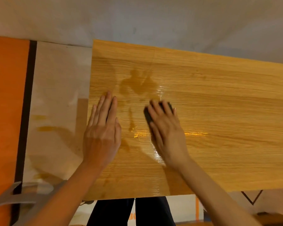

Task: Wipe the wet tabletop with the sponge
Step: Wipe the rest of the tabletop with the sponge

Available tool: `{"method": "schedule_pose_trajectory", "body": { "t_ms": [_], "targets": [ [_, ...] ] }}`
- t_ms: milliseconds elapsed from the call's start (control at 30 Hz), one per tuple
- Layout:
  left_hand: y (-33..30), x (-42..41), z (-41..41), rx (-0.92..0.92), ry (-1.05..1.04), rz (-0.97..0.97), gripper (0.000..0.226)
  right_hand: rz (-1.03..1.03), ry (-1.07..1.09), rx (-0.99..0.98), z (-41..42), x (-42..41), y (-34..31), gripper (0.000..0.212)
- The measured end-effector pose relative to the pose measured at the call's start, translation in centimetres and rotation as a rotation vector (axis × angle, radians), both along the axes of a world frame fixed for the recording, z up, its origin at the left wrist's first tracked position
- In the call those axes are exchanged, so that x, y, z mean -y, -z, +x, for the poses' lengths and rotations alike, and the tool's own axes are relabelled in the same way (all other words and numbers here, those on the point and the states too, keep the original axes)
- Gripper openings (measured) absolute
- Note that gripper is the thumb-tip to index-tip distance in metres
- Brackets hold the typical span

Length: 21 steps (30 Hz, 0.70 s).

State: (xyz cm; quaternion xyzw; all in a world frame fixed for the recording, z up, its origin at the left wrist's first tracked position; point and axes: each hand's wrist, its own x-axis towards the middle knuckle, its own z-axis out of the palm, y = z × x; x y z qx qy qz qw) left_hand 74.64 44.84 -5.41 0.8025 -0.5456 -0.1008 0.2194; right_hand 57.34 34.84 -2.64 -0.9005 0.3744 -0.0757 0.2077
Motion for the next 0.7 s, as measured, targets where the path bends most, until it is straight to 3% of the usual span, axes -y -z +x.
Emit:
{"method": "schedule_pose_trajectory", "body": {
  "t_ms": [167,367,467,600,700],
  "targets": [
    [0.0,-0.1,0.0,0.007,-0.003,-0.017,0.053,0.000,0.310,0.033,5.4,7.6,0.9,0.048],
    [0.2,0.0,0.0,0.030,0.000,0.002,0.054,0.004,0.065,0.003,1.7,-2.9,0.3,0.047],
    [0.1,0.2,0.1,0.010,-0.002,0.011,0.053,-0.043,0.042,-0.002,4.5,1.8,0.8,0.046],
    [-0.5,0.2,0.2,-0.089,-0.004,-0.013,0.053,-0.060,0.178,0.038,9.7,7.2,1.3,0.046],
    [-1.2,2.0,0.5,-0.108,-0.023,-0.022,0.054,-0.104,0.054,0.013,8.0,6.1,1.3,0.047]
  ]
}}
